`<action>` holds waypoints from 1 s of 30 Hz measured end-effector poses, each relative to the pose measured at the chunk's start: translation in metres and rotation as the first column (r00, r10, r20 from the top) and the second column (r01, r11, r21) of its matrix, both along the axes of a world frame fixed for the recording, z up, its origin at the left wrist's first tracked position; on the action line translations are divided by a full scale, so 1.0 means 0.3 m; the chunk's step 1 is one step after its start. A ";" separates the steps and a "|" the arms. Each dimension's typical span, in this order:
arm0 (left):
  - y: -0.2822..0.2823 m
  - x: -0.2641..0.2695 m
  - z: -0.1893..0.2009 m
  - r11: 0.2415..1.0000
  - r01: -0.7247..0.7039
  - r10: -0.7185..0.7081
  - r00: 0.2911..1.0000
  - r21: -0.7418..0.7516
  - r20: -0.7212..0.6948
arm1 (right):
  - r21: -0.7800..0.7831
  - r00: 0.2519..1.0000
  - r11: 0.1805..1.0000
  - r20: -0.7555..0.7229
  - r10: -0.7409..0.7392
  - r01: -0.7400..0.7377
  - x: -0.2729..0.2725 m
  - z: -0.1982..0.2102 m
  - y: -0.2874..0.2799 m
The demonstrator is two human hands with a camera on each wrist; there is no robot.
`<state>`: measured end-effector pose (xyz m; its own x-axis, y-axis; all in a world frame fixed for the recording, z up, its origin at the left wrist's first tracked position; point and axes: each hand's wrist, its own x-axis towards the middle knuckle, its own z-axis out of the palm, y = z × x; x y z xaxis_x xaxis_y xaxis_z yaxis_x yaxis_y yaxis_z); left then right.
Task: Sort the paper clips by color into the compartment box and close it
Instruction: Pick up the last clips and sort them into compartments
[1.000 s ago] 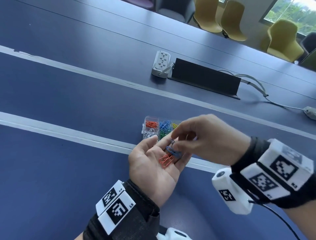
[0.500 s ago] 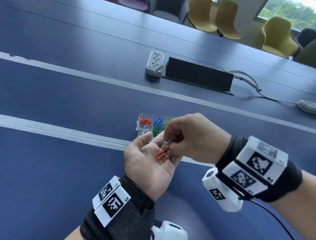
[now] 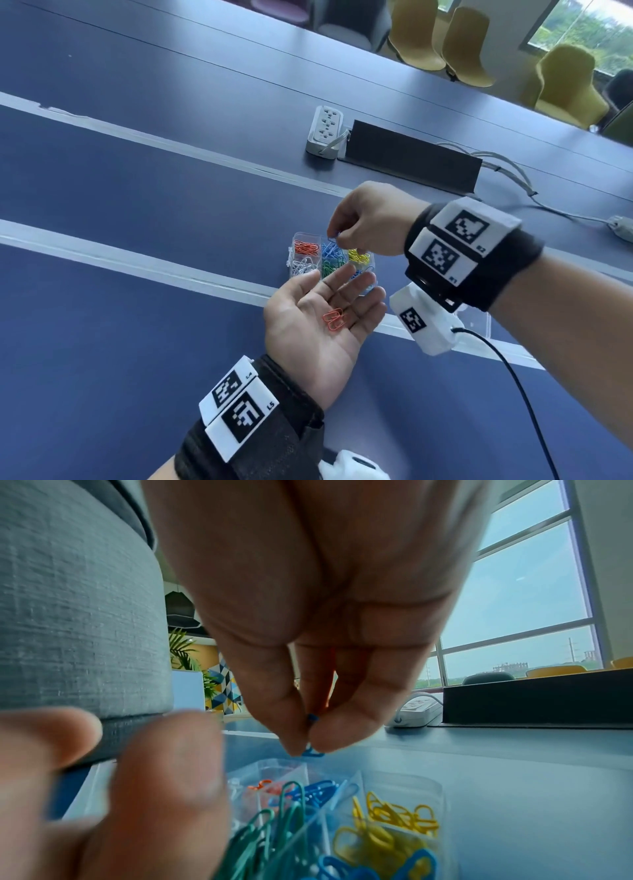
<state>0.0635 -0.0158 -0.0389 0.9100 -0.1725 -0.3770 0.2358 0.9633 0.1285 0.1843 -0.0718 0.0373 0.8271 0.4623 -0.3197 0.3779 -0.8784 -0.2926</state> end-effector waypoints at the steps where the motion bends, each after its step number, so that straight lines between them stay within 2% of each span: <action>1: 0.000 0.000 0.000 1.000 -0.009 0.009 1.000 -0.002 0.000 | -0.019 1.000 1.000 0.011 0.008 -0.008 0.002 -0.005 0.008; 4: 0.002 -0.001 -0.002 1.000 -0.020 0.020 1.000 -0.003 -0.002 | -0.050 0.999 0.999 0.041 0.020 -0.018 0.005 -0.017 0.020; 8: 0.005 -0.001 -0.005 1.000 -0.018 0.018 1.000 -0.004 -0.012 | -0.001 0.997 1.000 0.068 0.030 -0.030 0.003 -0.006 0.010; 12: 0.007 0.000 -0.003 1.000 -0.005 0.005 1.000 -0.016 -0.004 | 0.091 0.971 0.975 0.149 0.186 -0.201 -0.064 0.050 -0.019; 15: 0.012 -0.001 0.009 1.000 -0.010 0.010 1.000 -0.008 0.006 | 0.107 0.934 0.929 0.008 0.357 -0.355 -0.154 0.078 -0.055; 17: 0.013 -0.004 0.018 1.000 -0.020 0.021 0.999 -0.022 0.030 | 0.012 0.896 0.899 -0.072 0.438 -0.438 -0.193 0.062 -0.078; 18: 0.010 -0.005 0.018 0.999 -0.022 0.023 0.999 -0.036 0.035 | -0.033 0.883 0.883 -0.063 0.466 -0.468 -0.203 0.046 -0.088; 22: -0.006 -0.010 0.018 0.997 -0.029 0.034 0.998 -0.078 0.057 | -0.018 0.877 0.878 0.038 0.479 -0.479 -0.220 0.008 -0.104; 30: 0.002 -0.008 -0.001 1.000 0.001 -0.001 0.999 0.010 0.054 | -0.001 0.900 0.901 -0.048 0.434 -0.434 -0.217 0.040 -0.078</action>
